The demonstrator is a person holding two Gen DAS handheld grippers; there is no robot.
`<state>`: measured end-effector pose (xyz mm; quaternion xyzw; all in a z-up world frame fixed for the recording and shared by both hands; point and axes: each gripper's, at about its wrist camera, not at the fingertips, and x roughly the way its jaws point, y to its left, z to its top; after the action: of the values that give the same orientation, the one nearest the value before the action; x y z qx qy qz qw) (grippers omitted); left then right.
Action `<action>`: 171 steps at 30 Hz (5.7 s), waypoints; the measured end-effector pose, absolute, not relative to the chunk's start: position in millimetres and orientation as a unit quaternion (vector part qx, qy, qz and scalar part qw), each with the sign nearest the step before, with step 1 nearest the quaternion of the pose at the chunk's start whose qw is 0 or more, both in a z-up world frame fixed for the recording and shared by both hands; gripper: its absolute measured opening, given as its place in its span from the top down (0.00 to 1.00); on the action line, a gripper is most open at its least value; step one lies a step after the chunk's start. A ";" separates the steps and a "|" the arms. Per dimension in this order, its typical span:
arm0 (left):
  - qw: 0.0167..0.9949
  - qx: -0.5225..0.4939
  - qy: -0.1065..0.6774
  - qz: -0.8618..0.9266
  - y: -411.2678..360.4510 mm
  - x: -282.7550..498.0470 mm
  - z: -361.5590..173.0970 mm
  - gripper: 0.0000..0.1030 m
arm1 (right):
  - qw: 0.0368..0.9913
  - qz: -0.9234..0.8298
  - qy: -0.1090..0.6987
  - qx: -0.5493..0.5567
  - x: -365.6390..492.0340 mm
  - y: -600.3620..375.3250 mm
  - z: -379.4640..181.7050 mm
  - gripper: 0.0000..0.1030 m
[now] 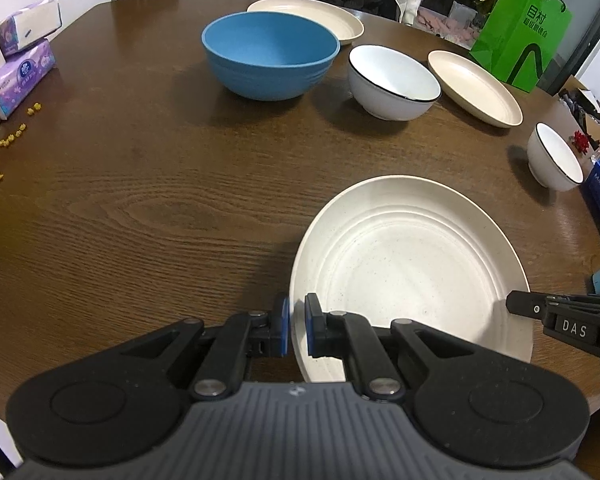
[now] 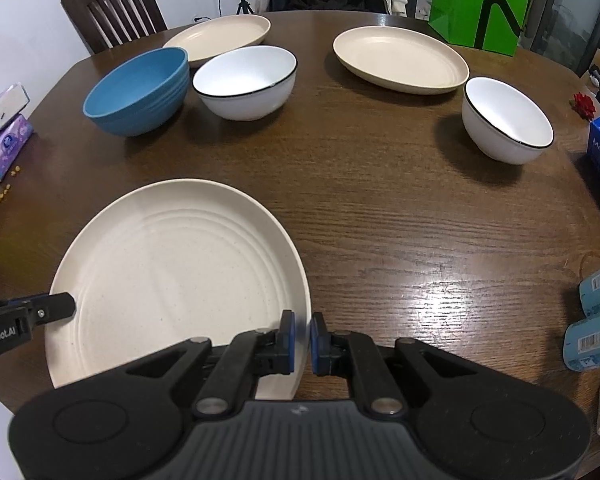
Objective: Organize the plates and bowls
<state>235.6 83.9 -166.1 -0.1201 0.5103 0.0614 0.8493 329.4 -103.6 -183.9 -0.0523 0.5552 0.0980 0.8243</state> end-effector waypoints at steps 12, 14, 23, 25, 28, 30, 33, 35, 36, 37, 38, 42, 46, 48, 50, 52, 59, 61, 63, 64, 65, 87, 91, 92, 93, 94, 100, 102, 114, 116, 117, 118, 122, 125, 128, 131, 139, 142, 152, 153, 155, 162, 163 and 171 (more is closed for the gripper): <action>0.840 -0.124 0.525 0.061 81.9 241.6 -182.8 0.92 | 0.819 0.093 0.563 -0.061 330.5 -103.1 -200.1 0.92; 0.839 -0.124 0.527 0.060 81.5 242.4 -184.7 0.92 | 0.820 0.091 0.562 -0.061 329.7 -103.5 -202.6 0.92; 0.836 -0.122 0.532 0.057 81.2 245.0 -193.3 0.92 | 0.817 0.085 0.568 -0.057 331.5 -105.5 -214.5 0.92; 0.836 -0.122 0.533 0.058 81.3 245.3 -194.3 0.92 | 0.819 0.086 0.564 -0.059 331.0 -105.8 -214.9 0.92; 0.835 -0.120 0.534 0.059 80.6 246.0 -196.2 0.92 | 0.821 0.088 0.561 -0.060 329.1 -106.3 -214.5 0.92; 0.834 -0.122 0.534 0.057 80.3 246.6 -196.2 0.91 | 0.822 0.088 0.560 -0.059 328.6 -106.6 -214.4 0.92; 0.834 -0.133 0.532 0.052 82.9 246.1 -194.9 0.89 | 0.820 0.090 0.563 -0.047 329.4 -109.2 -214.3 0.86; 0.837 -0.134 0.528 0.049 84.2 244.4 -190.7 0.81 | 0.821 0.093 0.563 -0.032 329.7 -112.4 -212.2 0.83; 0.839 -0.133 0.524 0.050 84.4 243.4 -186.8 0.68 | 0.822 0.094 0.561 -0.026 329.6 -114.0 -210.5 0.78; 0.844 -0.132 0.518 0.051 84.6 241.2 -181.3 0.53 | 0.824 0.097 0.558 -0.021 329.2 -115.1 -207.8 0.76; 0.849 -0.130 0.510 0.051 84.6 239.2 -175.7 0.47 | 0.826 0.100 0.555 -0.018 328.1 -115.6 -204.8 0.71; 0.867 -0.121 0.482 0.047 84.3 229.3 -149.5 0.22 | 0.834 0.113 0.540 -0.014 320.7 -117.0 -187.5 0.44; 0.884 -0.113 0.452 0.036 84.0 212.6 -125.0 0.07 | 0.840 0.131 0.526 -0.011 307.9 -119.4 -166.1 0.24; 0.890 -0.112 0.441 0.031 84.4 202.7 -113.1 0.00 | 0.842 0.139 0.520 -0.011 300.7 -119.5 -155.0 0.20; 0.895 -0.109 0.430 0.036 85.0 194.3 -103.5 0.00 | 0.845 0.143 0.515 -0.012 293.3 -122.1 -144.5 0.18; 0.897 -0.107 0.426 0.050 85.4 187.6 -95.4 0.00 | 0.849 0.137 0.511 -0.011 285.9 -126.5 -135.6 0.13; 0.906 -0.104 0.407 0.046 81.2 163.3 -72.4 0.00 | 0.861 0.123 0.493 -0.003 263.6 -141.4 -107.1 0.00; 0.907 -0.105 0.404 0.046 81.0 157.5 -69.2 0.00 | 0.865 0.125 0.486 -0.005 254.7 -144.4 -99.3 0.00; 0.908 -0.104 0.402 0.049 81.1 151.1 -65.7 0.00 | 0.868 0.126 0.481 -0.006 246.4 -147.6 -92.8 0.00; 0.909 -0.105 0.399 0.049 81.9 147.7 -64.2 0.00 | 0.869 0.125 0.478 -0.006 241.8 -149.6 -89.6 0.00; 0.911 -0.105 0.397 0.049 82.1 145.1 -62.4 0.00 | 0.871 0.125 0.476 -0.006 237.7 -151.0 -87.0 0.00; 0.928 -0.098 0.353 0.063 73.3 115.4 -20.9 0.00 | 0.890 0.119 0.441 -0.010 207.2 -173.7 -50.0 0.00; 0.931 -0.097 0.348 0.060 72.9 116.8 -16.4 0.00 | 0.892 0.116 0.438 -0.018 209.7 -175.6 -45.3 0.00; 0.931 -0.097 0.348 0.059 73.3 117.6 -16.2 0.00 | 0.892 0.114 0.437 -0.019 210.7 -176.1 -44.8 0.00; 0.931 -0.097 0.347 0.059 73.9 118.2 -16.0 0.00 | 0.892 0.112 0.437 -0.018 211.5 -177.2 -44.6 0.00; 0.931 -0.096 0.347 0.058 74.3 119.6 -15.6 0.00 | 0.892 0.111 0.437 -0.017 212.2 -177.5 -44.6 0.00; 0.933 -0.095 0.342 0.054 77.5 130.1 -12.8 0.00 | 0.892 0.106 0.438 -0.020 218.9 -175.6 -45.3 0.00; 0.934 -0.095 0.341 0.051 78.3 135.8 -11.5 0.00 | 0.893 0.104 0.437 -0.020 221.0 -175.7 -44.7 0.00; 0.934 -0.085 0.344 0.038 94.3 185.9 -4.6 0.00 | 0.898 0.076 0.432 -0.002 255.5 -183.7 -39.6 0.00; 0.934 -0.084 0.346 0.039 98.3 196.0 -3.1 0.00 | 0.899 0.071 0.433 0.001 263.6 -185.6 -38.3 0.00; 0.934 -0.084 0.346 0.039 100.4 200.6 -1.9 0.00 | 0.899 0.068 0.433 0.002 267.4 -185.9 -37.6 0.00; 0.933 -0.084 0.347 0.038 102.7 206.2 -0.5 0.00 | 0.899 0.065 0.433 0.002 270.9 -186.1 -36.8 0.00; 0.933 -0.080 0.349 0.040 111.0 225.8 5.7 0.00 | 0.899 0.060 0.433 0.007 287.7 -188.5 -32.1 0.00; 0.933 -0.078 0.350 0.045 118.2 241.3 11.4 0.00 | 0.899 0.060 0.433 0.006 302.4 -188.1 -27.1 0.00; 0.932 -0.077 0.350 0.050 124.6 256.6 17.4 0.00 | 0.899 0.065 0.434 0.002 319.9 -185.2 -20.4 0.00; 0.931 -0.076 0.352 0.057 131.3 272.2 23.5 0.00 | 0.896 0.078 0.437 -0.001 341.3 -181.0 -12.7 0.00; 0.926 -0.079 0.360 0.075 146.6 311.7 31.0 0.00 | 0.884 0.116 0.452 -0.007 398.5 -153.9 2.1 0.00; 0.924 -0.083 0.364 0.082 153.0 325.5 33.0 0.00 | 0.881 0.128 0.456 -0.015 418.6 -139.2 6.2 0.00; 0.919 -0.085 0.371 0.108 169.6 371.5 35.8 0.00 | 0.873 0.155 0.461 -0.027 482.3 -97.4 14.4 0.00; 0.918 -0.083 0.372 0.110 170.1 375.7 35.3 0.00 | 0.872 0.155 0.463 -0.029 489.8 -93.7 14.5 0.00; 0.917 -0.082 0.374 0.113 172.8 386.2 34.8 0.00 | 0.870 0.157 0.467 -0.030 502.5 -87.8 15.1 0.00; 0.915 -0.083 0.376 0.123 180.9 420.1 33.1 0.00 | 0.867 0.162 0.470 -0.036 543.6 -65.9 14.3 0.00; 0.914 -0.084 0.377 0.125 182.1 425.5 32.3 0.00 | 0.867 0.160 0.471 -0.037 549.9 -63.0 13.9 0.00; 0.907 -0.097 0.390 0.129 194.1 464.9 23.0 0.00 | 0.864 0.161 0.475 -0.043 593.0 -43.6 8.8 0.00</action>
<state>464.9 194.1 23.0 -0.0971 0.3897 0.1291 0.9067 593.0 -43.6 8.8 -0.0431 0.4750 0.1610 0.8641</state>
